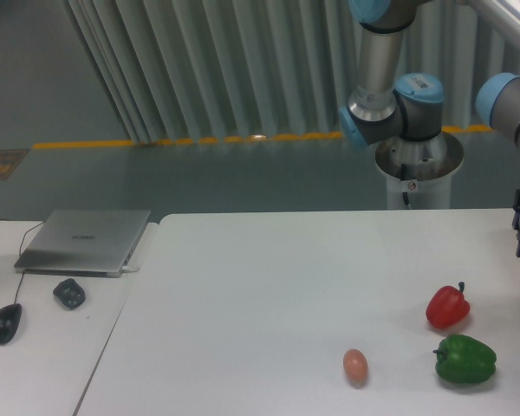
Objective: Place the triangular bread on the table
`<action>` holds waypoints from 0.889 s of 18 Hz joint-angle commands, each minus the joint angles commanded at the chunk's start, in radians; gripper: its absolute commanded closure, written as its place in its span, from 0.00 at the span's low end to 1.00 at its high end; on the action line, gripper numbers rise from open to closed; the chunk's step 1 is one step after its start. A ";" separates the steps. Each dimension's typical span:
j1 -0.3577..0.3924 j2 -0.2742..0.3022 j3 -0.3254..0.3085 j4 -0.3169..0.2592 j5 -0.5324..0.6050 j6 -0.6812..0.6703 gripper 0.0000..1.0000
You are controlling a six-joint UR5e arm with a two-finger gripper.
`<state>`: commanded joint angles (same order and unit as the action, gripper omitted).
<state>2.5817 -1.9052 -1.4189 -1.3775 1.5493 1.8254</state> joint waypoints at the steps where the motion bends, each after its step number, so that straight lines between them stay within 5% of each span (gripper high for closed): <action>1: 0.000 0.000 0.000 0.000 0.002 0.000 0.00; 9: 0.001 0.021 -0.046 0.008 0.002 0.014 0.00; 16: 0.173 0.095 -0.092 0.032 0.012 0.015 0.00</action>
<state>2.7549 -1.8102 -1.5110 -1.3453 1.5616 1.8408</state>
